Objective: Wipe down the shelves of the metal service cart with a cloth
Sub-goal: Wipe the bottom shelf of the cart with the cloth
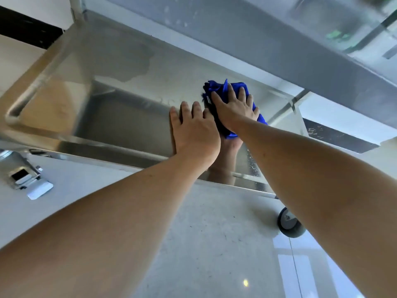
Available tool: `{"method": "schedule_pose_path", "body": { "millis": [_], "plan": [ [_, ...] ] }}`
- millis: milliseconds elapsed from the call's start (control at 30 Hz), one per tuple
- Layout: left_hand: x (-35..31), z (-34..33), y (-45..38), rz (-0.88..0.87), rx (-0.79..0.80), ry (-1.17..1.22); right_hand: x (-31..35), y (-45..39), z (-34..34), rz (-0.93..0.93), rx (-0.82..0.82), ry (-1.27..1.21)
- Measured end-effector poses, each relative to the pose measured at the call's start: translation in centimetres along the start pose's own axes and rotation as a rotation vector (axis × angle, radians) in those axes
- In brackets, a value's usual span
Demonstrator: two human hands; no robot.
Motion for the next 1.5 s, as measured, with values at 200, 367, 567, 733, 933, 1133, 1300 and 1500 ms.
{"method": "schedule_pose_path", "body": {
  "millis": [200, 367, 567, 733, 933, 1133, 1300, 1500],
  "plan": [
    [-0.8, -0.6, -1.6, 0.006, -0.039, -0.081, -0.4, -0.1, 0.0, 0.033, -0.026, -0.028],
    [-0.9, -0.8, -1.6, 0.009, 0.0, -0.135, -2.8, 3.3, -0.4, 0.029, -0.012, -0.039],
    [-1.2, -0.7, -2.3, 0.04, 0.009, -0.263, -5.9, 8.1, -0.7, 0.074, -0.011, -0.087],
    [-2.8, 0.1, -2.1, 0.017, -0.049, -0.391, -9.1, 11.3, -0.7, 0.07, -0.008, -0.079],
    [-7.1, 1.3, -1.4, -0.159, -0.192, -0.306, -11.4, 12.9, -0.5, 0.071, -0.017, -0.056],
    [-13.0, -0.1, -1.3, -0.297, -0.22, -0.073, -12.9, 11.2, -0.3, 0.035, 0.0, -0.061],
    [-11.9, -1.7, -1.4, -0.242, -0.198, -0.016, -14.6, 7.6, 0.0, -0.003, 0.027, -0.046],
    [-12.1, -2.7, -1.2, -0.293, -0.181, -0.055, -16.1, 1.6, 0.4, -0.06, -0.003, -0.022]
  ]
}}
Point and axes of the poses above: each hand's wrist, its own y-axis away from the middle knuckle, its own z-axis out of the back of the hand, x = y × z, the point moved 10 cm from there along -y, towards the middle knuckle, and after that the axes turned 1 degree about y, right-handed, at the moved point
